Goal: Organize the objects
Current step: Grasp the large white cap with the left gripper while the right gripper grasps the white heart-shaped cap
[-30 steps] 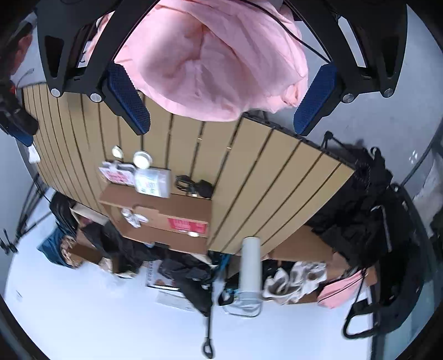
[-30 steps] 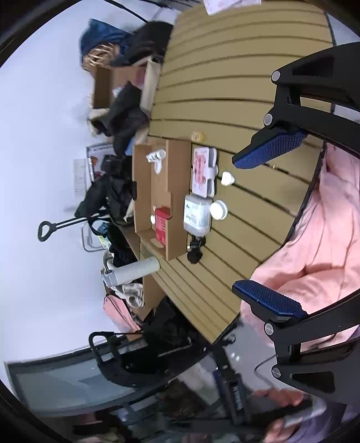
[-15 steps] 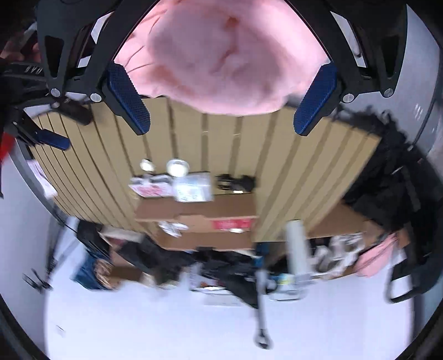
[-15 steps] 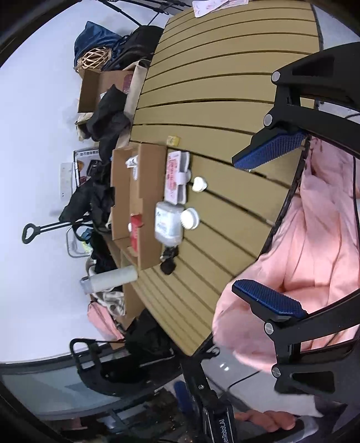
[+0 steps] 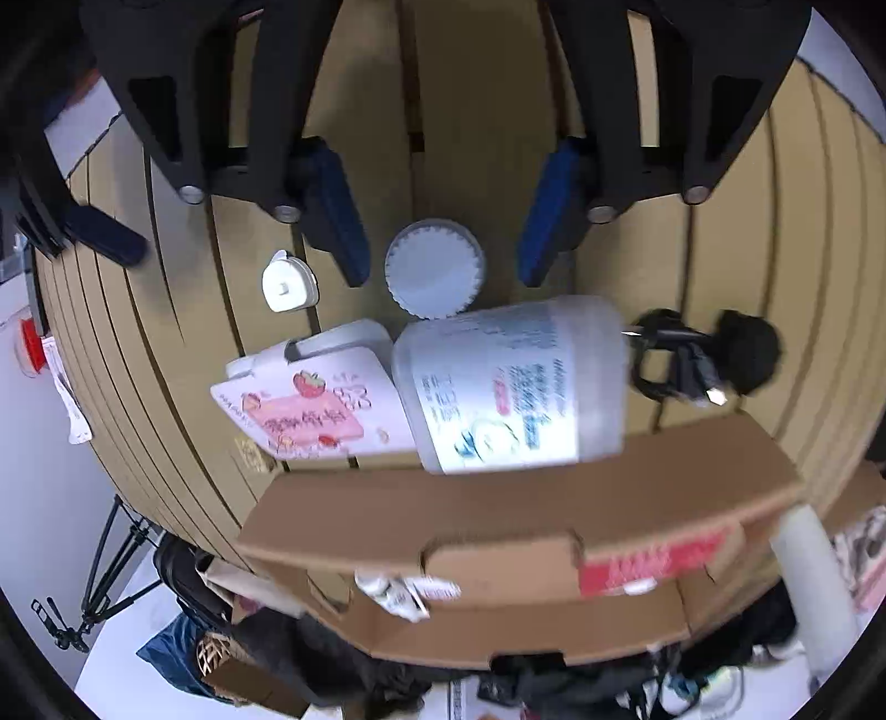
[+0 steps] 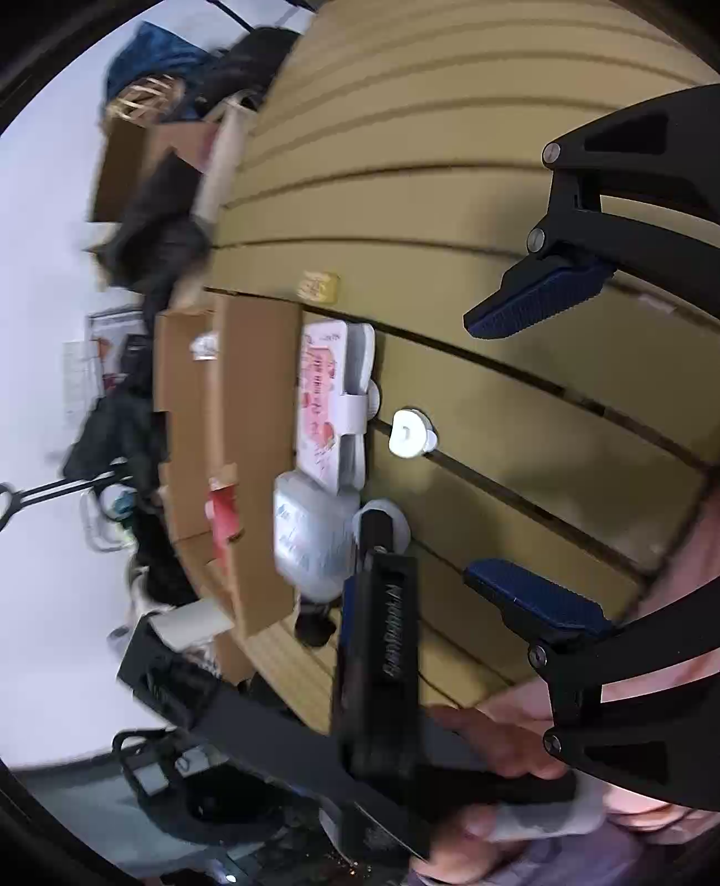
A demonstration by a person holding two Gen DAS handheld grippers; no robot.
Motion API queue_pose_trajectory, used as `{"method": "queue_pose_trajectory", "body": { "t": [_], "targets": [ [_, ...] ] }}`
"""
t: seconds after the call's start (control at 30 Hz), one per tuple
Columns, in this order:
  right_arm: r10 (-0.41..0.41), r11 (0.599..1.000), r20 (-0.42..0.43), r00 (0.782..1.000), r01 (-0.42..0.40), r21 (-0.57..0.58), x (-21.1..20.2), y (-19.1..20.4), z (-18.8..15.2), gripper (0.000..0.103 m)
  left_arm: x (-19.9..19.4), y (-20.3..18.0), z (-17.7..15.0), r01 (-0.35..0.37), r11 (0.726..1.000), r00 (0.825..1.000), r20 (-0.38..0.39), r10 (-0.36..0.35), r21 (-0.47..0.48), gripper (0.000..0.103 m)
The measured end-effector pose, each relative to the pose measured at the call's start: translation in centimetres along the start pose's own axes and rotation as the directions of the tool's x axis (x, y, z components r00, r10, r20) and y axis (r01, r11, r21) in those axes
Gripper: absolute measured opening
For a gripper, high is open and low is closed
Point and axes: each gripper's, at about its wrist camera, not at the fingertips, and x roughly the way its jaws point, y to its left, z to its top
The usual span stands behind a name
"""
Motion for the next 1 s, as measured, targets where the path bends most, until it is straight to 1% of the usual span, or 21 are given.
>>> {"method": "queue_pose_trajectory", "body": {
  "t": [0.03,0.07,0.13,0.2,0.23,0.27,0.33,0.4,0.47,0.57,0.67,0.77,0.87,0.93,1.0],
  "targets": [
    [0.008,1.0,-0.008,1.0,-0.008,0.008,1.0,-0.2,0.4,0.085,0.2,0.1,-0.2,0.004,1.0,1.0,-0.006,-0.004,0.0,0.036],
    [0.009,1.0,-0.012,1.0,-0.009,0.008,1.8,-0.3,0.8,0.085,0.0,0.0,-0.5,-0.006,1.0,1.0,0.022,0.005,0.01,0.036],
    [-0.023,1.0,-0.01,1.0,0.023,-0.008,3.2,-0.1,1.5,0.077,-0.2,0.0,-0.7,0.003,1.0,1.0,0.025,-0.003,0.011,0.036],
    [-0.053,0.998,-0.033,0.998,0.052,-0.031,4.8,0.3,2.0,0.056,-0.5,0.3,-0.9,0.011,1.0,1.0,0.025,-0.011,-0.002,0.036],
    [-0.064,0.997,-0.047,0.997,0.062,-0.034,5.5,0.4,2.3,0.051,-0.7,0.6,-1.0,0.008,1.0,1.0,0.024,-0.008,-0.012,0.036],
    [-0.077,0.997,-0.06,0.995,0.076,-0.031,6.1,0.5,2.5,0.045,-0.9,0.8,-1.1,0.003,1.0,1.0,0.026,-0.002,-0.024,0.036],
    [-0.111,0.994,-0.047,0.993,0.11,-0.028,6.5,0.7,2.6,0.03,-1.7,1.3,-1.3,-0.002,0.999,0.999,0.04,0.004,-0.047,0.036],
    [-0.106,0.994,-0.045,0.993,0.106,-0.008,6.4,0.7,2.5,0.031,-2.9,1.7,-1.5,-0.004,0.998,0.998,0.064,0.008,-0.062,0.036],
    [-0.09,0.996,-0.048,0.995,0.091,0.016,5.7,0.5,2.2,0.031,-4.6,1.9,-1.6,-0.022,0.998,0.995,0.094,0.028,-0.066,0.036],
    [-0.072,0.996,-0.032,0.997,0.074,0.055,3.0,0.3,1.5,0.031,-8.5,1.8,-2.9,-0.045,0.996,0.987,0.153,0.055,-0.071,0.036],
    [-0.076,0.994,0.016,0.997,0.074,0.085,-0.9,0.5,0.8,0.031,-12.4,1.5,-5.3,-0.057,0.996,0.98,0.186,0.07,-0.074,0.036],
    [-0.082,0.99,0.076,0.994,0.072,0.118,-4.9,1.1,-0.1,0.031,-15.0,1.2,-7.5,-0.053,0.996,0.977,0.204,0.067,-0.072,0.036],
    [-0.094,0.989,0.114,0.989,0.079,0.129,-7.6,2.2,-0.4,0.031,-17.5,1.2,-9.8,-0.066,0.996,0.973,0.217,0.077,-0.059,0.036],
    [-0.101,0.987,0.145,0.984,0.082,0.136,-9.0,3.0,-0.4,0.031,-18.2,1.0,-10.5,-0.076,0.996,0.971,0.221,0.086,-0.055,0.036],
    [-0.082,0.989,0.195,0.977,0.056,0.133,-10.7,4.0,-0.6,0.031,-19.0,1.0,-10.7,-0.074,0.996,0.97,0.227,0.084,-0.053,0.036]
  ]
}}
